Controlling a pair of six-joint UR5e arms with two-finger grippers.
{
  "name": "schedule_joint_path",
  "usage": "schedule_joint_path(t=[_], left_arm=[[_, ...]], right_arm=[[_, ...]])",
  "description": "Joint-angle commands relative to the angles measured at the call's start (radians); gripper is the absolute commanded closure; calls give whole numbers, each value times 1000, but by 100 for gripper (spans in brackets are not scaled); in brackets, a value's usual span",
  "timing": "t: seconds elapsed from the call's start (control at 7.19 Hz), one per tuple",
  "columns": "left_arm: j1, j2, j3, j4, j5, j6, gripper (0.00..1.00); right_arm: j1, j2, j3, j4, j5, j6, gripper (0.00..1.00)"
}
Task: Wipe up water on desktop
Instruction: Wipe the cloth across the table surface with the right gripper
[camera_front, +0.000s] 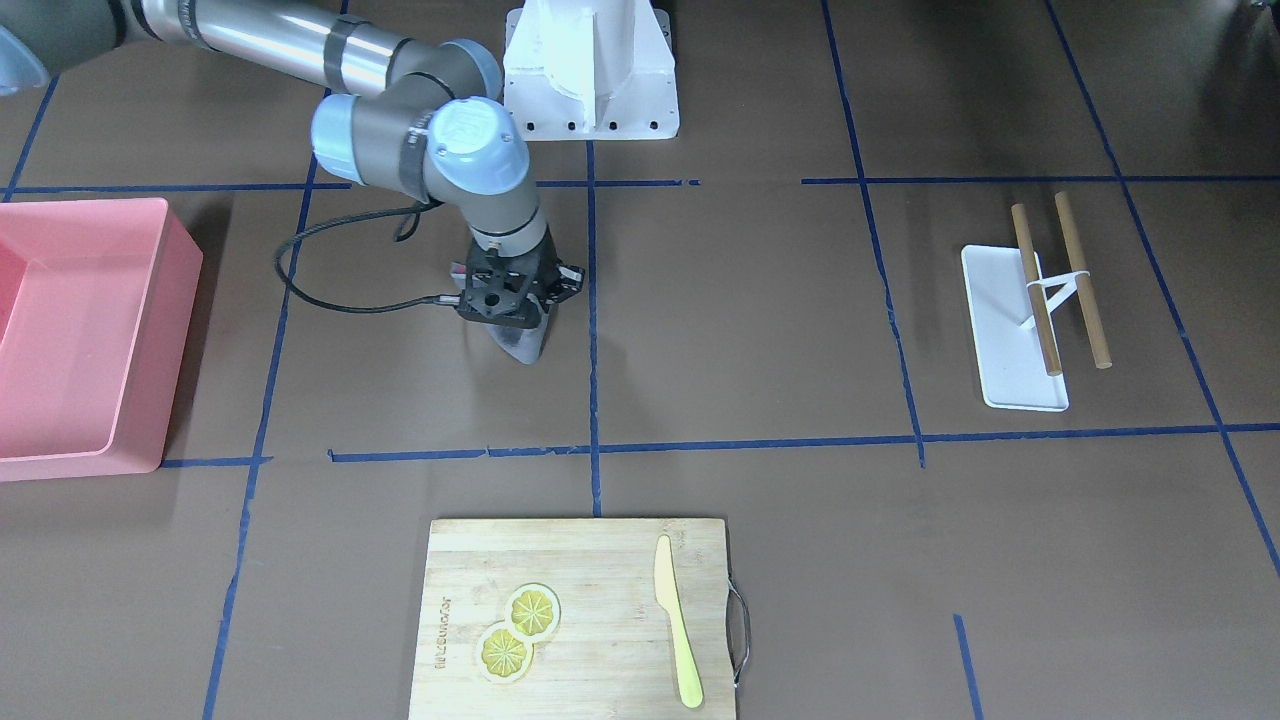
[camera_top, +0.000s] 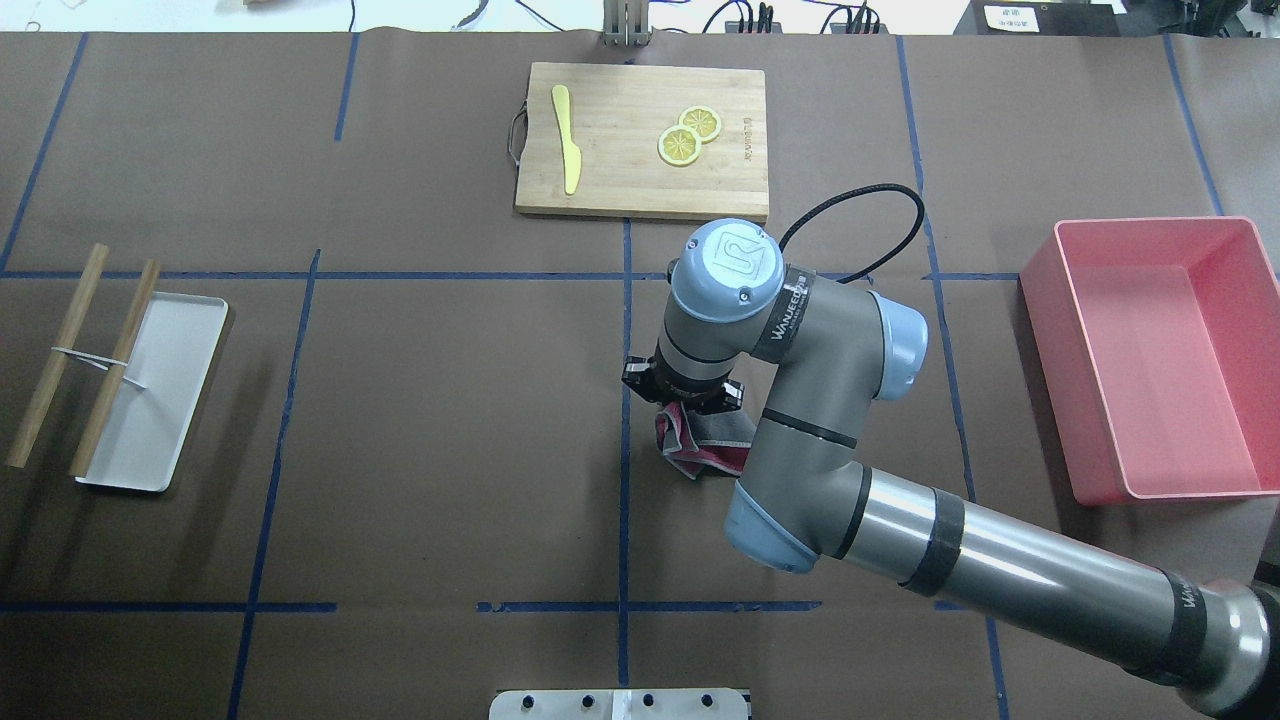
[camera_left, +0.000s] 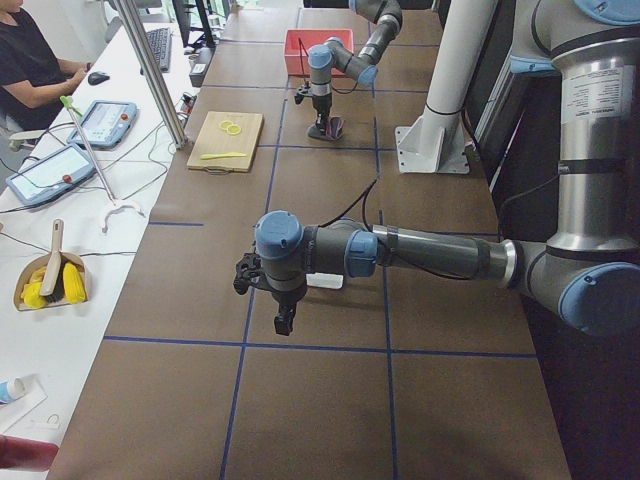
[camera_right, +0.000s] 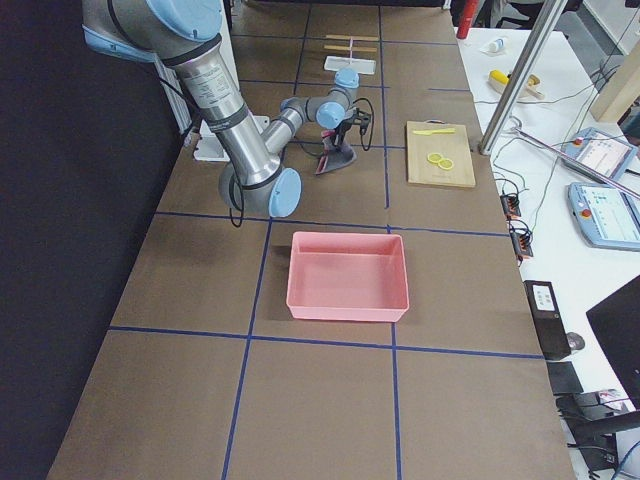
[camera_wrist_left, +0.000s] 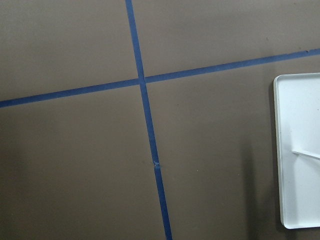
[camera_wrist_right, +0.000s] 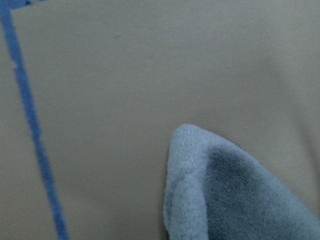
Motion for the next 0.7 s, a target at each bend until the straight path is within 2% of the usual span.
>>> schedule_joint_path(t=[0.0, 0.14, 0.28, 0.42, 0.56], left_arm=[[-1, 8, -17, 0, 13, -1, 0], [-1, 8, -17, 0, 10, -1, 0], [-1, 8, -17, 3, 7, -8, 0], [-1, 8, -20, 4, 1, -10, 0], [0, 8, -17, 10, 0, -10, 0]], right_arm=[[54, -194, 174, -4, 28, -64, 100], [101, -314, 271, -9, 52, -166, 100], [175, -388, 330, -10, 93, -193, 100], [266, -448, 379, -10, 159, -234, 100], [393, -555, 454, -9, 240, -350, 100]])
